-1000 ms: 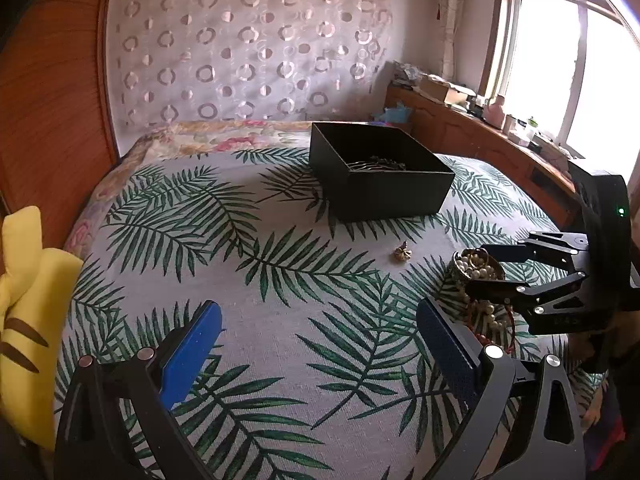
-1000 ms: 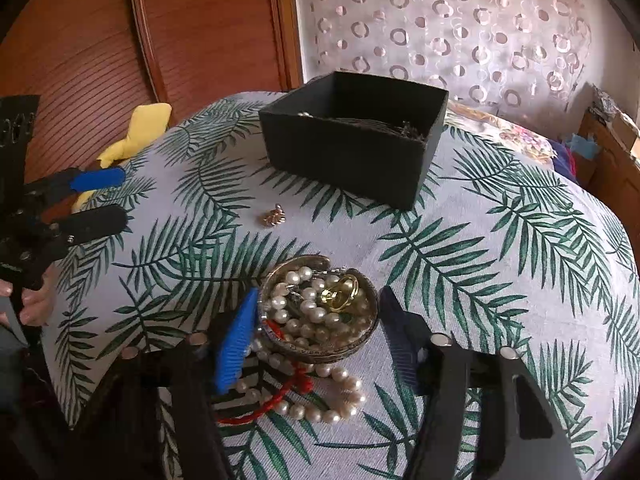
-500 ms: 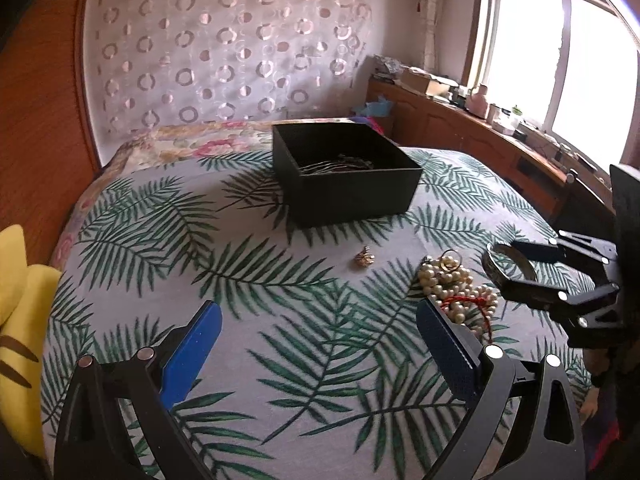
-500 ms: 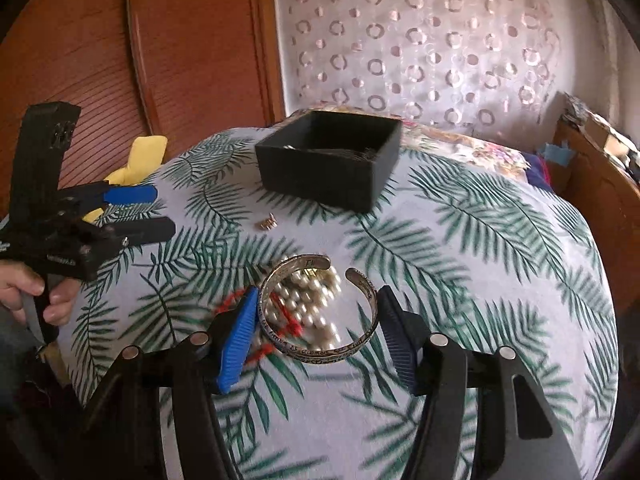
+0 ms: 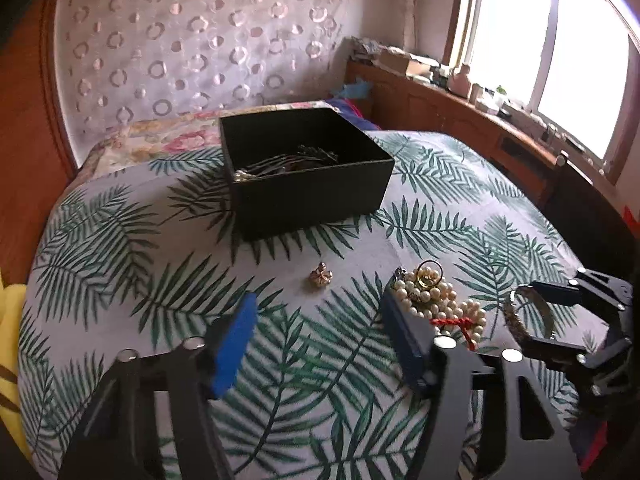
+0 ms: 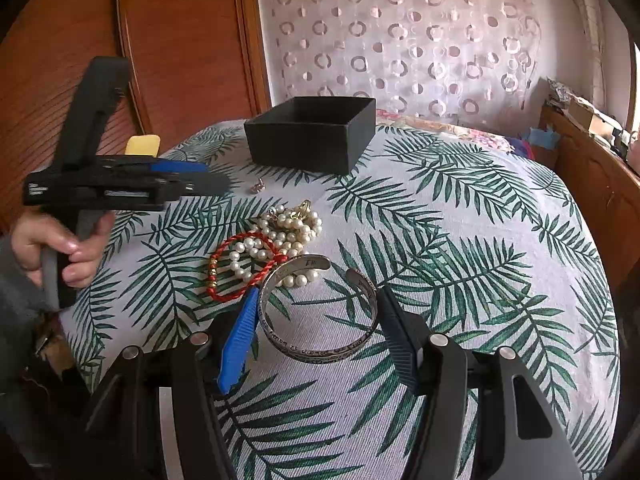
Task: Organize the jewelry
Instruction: 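Lift the silver cuff with the right tool while the left tool grasps the gold flower charm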
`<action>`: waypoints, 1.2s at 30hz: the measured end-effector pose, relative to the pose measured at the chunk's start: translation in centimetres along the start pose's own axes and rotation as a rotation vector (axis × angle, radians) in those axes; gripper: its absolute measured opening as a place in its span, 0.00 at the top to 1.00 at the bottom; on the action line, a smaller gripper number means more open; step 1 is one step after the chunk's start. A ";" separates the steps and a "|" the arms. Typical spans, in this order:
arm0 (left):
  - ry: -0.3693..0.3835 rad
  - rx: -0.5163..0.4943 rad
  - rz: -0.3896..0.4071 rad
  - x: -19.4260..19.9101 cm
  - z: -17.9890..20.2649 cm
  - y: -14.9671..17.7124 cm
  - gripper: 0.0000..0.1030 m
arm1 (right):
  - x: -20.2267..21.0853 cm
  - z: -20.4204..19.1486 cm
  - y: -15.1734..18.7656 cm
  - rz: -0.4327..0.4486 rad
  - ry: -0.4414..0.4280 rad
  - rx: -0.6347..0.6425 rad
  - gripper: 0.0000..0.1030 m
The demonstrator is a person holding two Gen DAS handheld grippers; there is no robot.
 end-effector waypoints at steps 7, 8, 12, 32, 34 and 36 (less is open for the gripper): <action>-0.029 -0.044 -0.049 -2.6 0.8 -0.8 0.68 | 0.2 0.0 -0.2 0.009 -0.004 -0.004 0.39; -0.031 -0.050 -0.054 -3.0 0.9 -0.9 0.69 | 0.2 0.0 -0.3 0.010 -0.005 -0.003 0.39; -0.049 -0.070 -0.063 -3.7 1.2 -0.9 0.71 | 0.2 0.0 -0.8 0.014 -0.001 0.001 0.39; -0.054 -0.046 0.035 -0.3 0.1 -4.0 0.86 | -1.7 0.6 -6.3 0.047 0.030 0.054 0.39; -0.057 -0.038 0.047 0.1 -0.1 -4.7 0.86 | -2.3 0.9 -7.5 0.049 0.044 0.064 0.39; -0.060 -0.034 0.058 0.4 -0.4 -5.5 0.86 | -2.8 1.2 -8.4 0.049 0.059 0.073 0.39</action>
Point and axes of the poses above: each gripper's, at about its wrist camera, not at the fingertips, and x roughly against the way its jaws point, z to its right, y to its underside, the point moved 9 cm from there along -x, roughly the way its jaws point, and after that the axes turned 5 degrees about -y, right-handed, at the moved point
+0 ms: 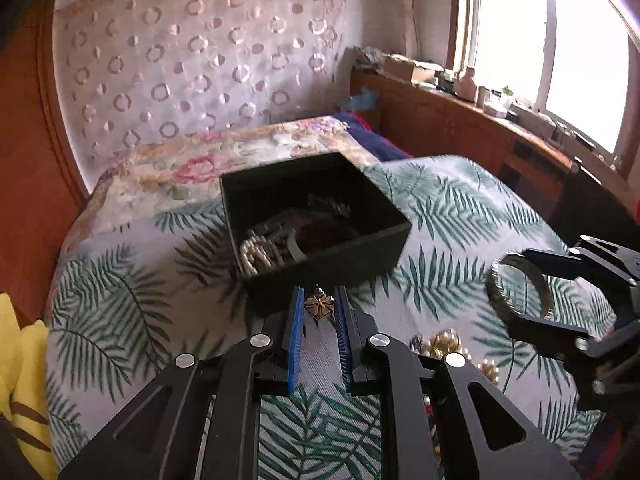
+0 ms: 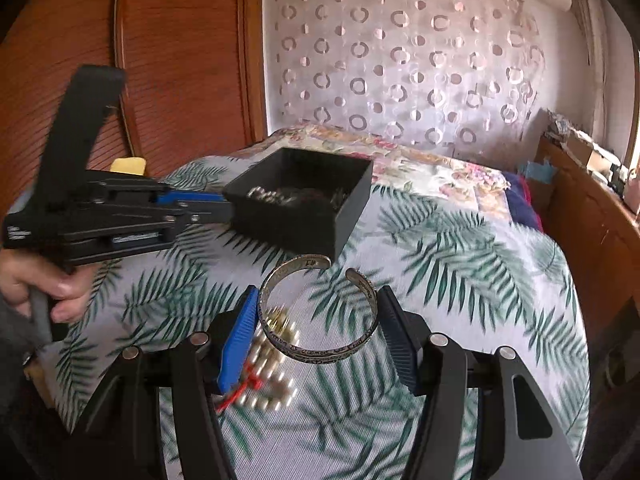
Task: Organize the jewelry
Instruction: 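Carry cuff and charm into the black box and open both tools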
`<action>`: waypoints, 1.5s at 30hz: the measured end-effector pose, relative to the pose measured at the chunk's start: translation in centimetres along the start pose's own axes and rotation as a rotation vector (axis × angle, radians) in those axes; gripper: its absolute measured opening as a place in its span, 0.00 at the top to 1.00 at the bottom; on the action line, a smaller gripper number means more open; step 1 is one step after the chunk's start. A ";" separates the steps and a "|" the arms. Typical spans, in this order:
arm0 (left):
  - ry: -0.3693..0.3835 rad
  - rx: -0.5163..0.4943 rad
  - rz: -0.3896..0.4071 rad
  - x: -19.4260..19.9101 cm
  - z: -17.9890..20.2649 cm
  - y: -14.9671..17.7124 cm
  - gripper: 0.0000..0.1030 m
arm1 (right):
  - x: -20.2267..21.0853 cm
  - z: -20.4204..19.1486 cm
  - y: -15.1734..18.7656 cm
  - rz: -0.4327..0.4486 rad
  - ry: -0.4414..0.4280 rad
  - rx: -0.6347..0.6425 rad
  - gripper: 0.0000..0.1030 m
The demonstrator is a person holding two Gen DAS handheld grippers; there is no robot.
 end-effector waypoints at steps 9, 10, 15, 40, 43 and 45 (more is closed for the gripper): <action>-0.009 0.011 0.009 -0.5 -1.4 -2.9 0.86 | -2.6 1.5 -3.7 0.002 0.012 -0.016 0.39; -0.008 0.013 0.009 -0.6 -1.5 -3.1 0.86 | -2.9 1.6 -4.0 0.004 0.010 -0.017 0.39; -0.011 0.017 0.013 -1.1 -1.9 -4.0 0.86 | -3.8 1.6 -5.2 0.004 0.007 -0.005 0.39; -0.093 0.089 0.060 0.7 -7.2 -3.4 0.15 | -10.6 -0.3 -8.6 -0.053 -0.073 0.026 0.39; -0.098 0.092 0.066 1.2 -7.4 -2.7 0.11 | -11.2 -0.7 -8.3 -0.075 -0.062 0.043 0.39; -0.096 0.096 0.065 1.2 -7.5 -2.2 0.08 | -11.6 -0.9 -8.3 -0.084 -0.060 0.046 0.39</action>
Point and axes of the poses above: each gripper's, at about its wrist camera, not at the fingertips, and x roughly against the way its jaws point, z to its right, y to its underside, the point moved 9 cm from there along -x, roughly the way its jaws point, and after that the axes turned 5 degrees about -y, right-handed, at the moved point
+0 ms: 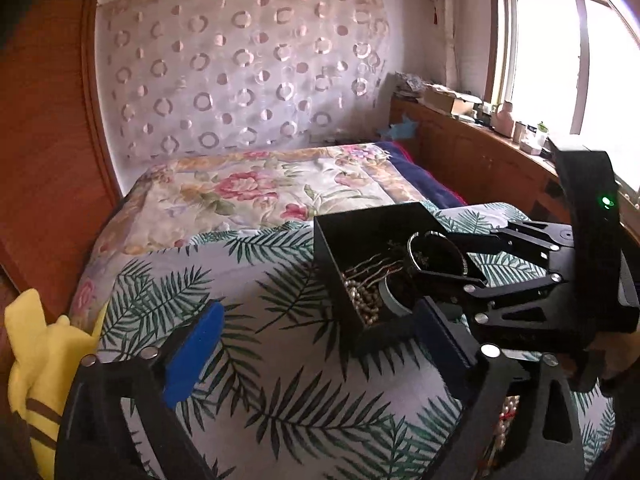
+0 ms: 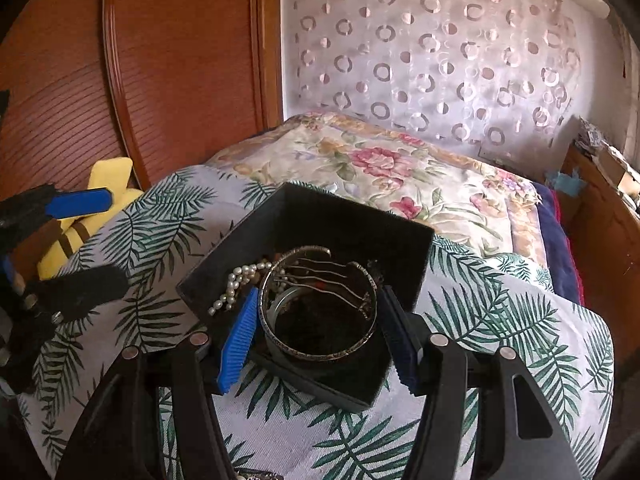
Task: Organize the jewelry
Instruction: 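Carry cuff and charm into the black box and open both tools, then withdraw both tools from the box toward the pearl pile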
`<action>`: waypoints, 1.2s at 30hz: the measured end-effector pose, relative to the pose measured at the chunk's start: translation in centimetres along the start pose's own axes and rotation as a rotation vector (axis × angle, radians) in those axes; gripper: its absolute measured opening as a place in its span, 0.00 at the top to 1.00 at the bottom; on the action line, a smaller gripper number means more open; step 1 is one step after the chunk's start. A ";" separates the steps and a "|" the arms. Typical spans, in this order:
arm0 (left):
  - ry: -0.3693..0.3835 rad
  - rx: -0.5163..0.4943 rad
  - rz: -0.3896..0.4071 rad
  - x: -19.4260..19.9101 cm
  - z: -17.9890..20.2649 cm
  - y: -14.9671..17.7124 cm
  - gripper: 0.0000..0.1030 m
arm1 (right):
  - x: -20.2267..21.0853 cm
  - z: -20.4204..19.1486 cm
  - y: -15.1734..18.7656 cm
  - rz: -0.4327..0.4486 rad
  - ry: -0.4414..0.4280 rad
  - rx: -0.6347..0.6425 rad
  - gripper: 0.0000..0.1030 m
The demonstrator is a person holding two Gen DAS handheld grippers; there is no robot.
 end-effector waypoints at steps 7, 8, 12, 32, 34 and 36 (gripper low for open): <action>0.009 0.006 -0.015 0.1 -0.5 1.8 0.08 | -0.7 0.2 0.4 -0.021 0.011 0.004 0.39; 0.009 0.009 -0.014 0.2 -0.5 1.9 0.08 | -0.7 0.3 0.5 -0.022 0.010 0.000 0.39; 0.018 0.019 -0.013 0.7 -0.6 2.4 0.08 | -0.3 0.2 0.3 -0.003 0.009 -0.002 0.35; 0.075 0.002 0.000 4.8 2.0 6.8 0.08 | 7.5 -2.9 8.7 -0.029 -0.069 0.076 0.57; 0.085 0.005 -0.002 5.2 2.4 7.3 0.08 | 7.2 -2.7 9.7 -0.049 -0.076 0.057 0.64; 0.093 0.008 -0.005 5.3 2.7 7.7 0.08 | 6.9 -2.4 10.4 -0.060 -0.079 0.037 0.66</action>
Point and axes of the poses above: each gripper's, at about its wrist camera, not at the fingertips, and x roughly against the way its jaws point, z to its right, y to its underside, the point moved 9 cm from there along -x, roughly the way its jaws point, and after that the axes turned 5 degrees about -y, right-handed, at the moved point
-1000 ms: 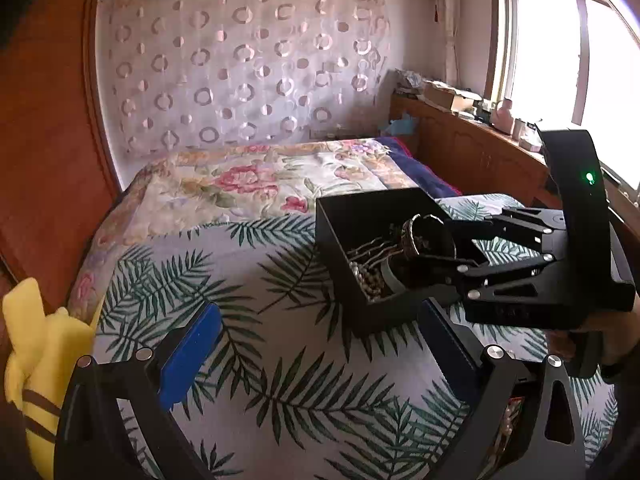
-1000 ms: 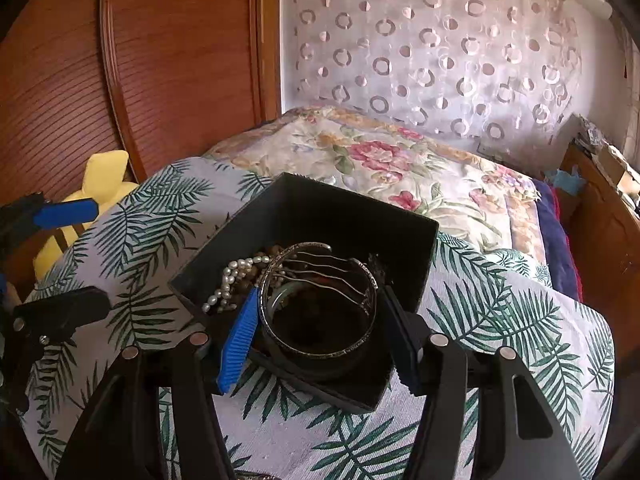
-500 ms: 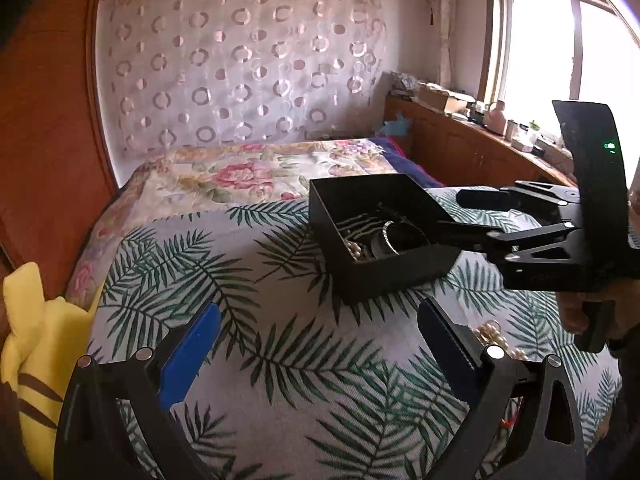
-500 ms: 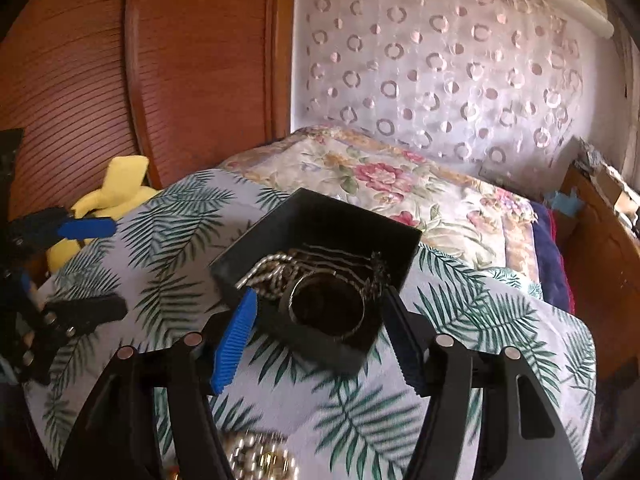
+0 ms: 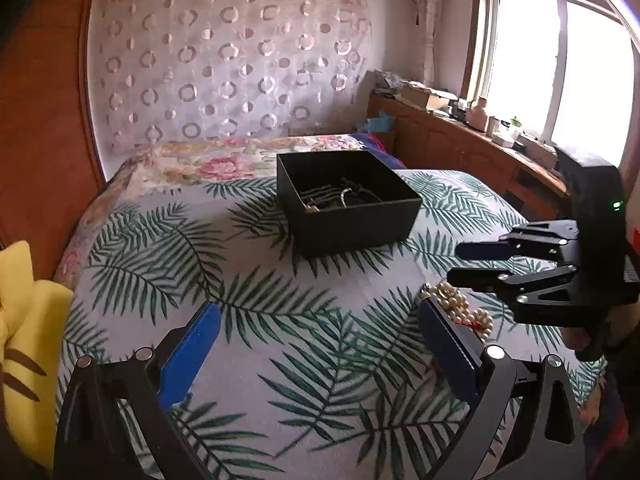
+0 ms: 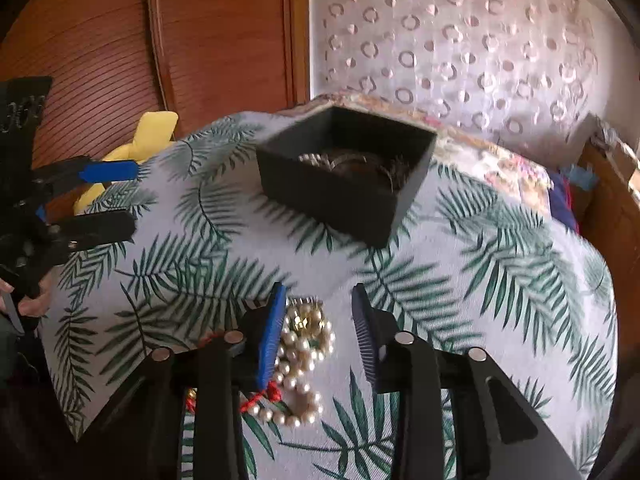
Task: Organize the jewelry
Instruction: 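Withdraw both tools from the box toward the pearl pile, then grasp a pearl strand with the right tool while the left tool grasps the red bead bracelet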
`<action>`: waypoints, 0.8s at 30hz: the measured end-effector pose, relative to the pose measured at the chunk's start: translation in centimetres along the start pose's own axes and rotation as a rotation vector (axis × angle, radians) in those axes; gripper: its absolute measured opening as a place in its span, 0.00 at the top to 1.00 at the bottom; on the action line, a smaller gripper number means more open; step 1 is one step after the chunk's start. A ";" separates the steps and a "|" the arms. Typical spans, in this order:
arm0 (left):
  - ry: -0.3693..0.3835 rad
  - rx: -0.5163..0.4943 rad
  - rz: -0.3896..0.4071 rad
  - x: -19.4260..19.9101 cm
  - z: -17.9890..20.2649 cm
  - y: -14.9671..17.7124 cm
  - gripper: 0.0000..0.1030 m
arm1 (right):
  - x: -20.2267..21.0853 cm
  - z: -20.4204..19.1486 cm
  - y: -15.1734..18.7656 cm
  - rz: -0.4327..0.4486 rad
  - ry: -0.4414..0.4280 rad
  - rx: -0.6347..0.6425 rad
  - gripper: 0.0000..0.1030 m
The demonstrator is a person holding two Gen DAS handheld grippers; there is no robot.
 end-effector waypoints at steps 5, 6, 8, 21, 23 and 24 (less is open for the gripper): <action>0.014 0.001 -0.015 -0.2 0.5 0.8 0.08 | -0.9 0.5 1.1 -0.025 -0.032 -0.063 0.73; 0.016 0.002 -0.018 -0.2 0.6 0.9 0.08 | -1.1 0.5 1.2 -0.026 -0.038 -0.071 0.74; 0.021 0.004 -0.025 -0.3 0.7 1.2 0.08 | -1.3 0.5 1.2 -0.029 -0.051 -0.083 0.77; 0.042 0.008 -0.058 -0.5 1.7 2.3 0.08 | 1.4 0.4 1.1 0.035 -0.059 -0.105 0.97; 0.044 0.010 -0.059 -0.4 1.9 2.4 0.08 | 2.5 0.3 1.2 0.053 -0.057 -0.108 0.97; 0.045 0.009 -0.060 -0.3 2.1 2.5 0.08 | 3.0 0.2 1.3 0.061 -0.059 -0.108 0.97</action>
Point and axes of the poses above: each gripper's, at about its wrist camera, not at the fingertips, and x roughly against the way its jaws point, z to its right, y to its underside, the point moved 9 cm from there along -x, roughly the way its jaws point, and after that the axes turned 5 degrees about -y, right-handed, at the moved point
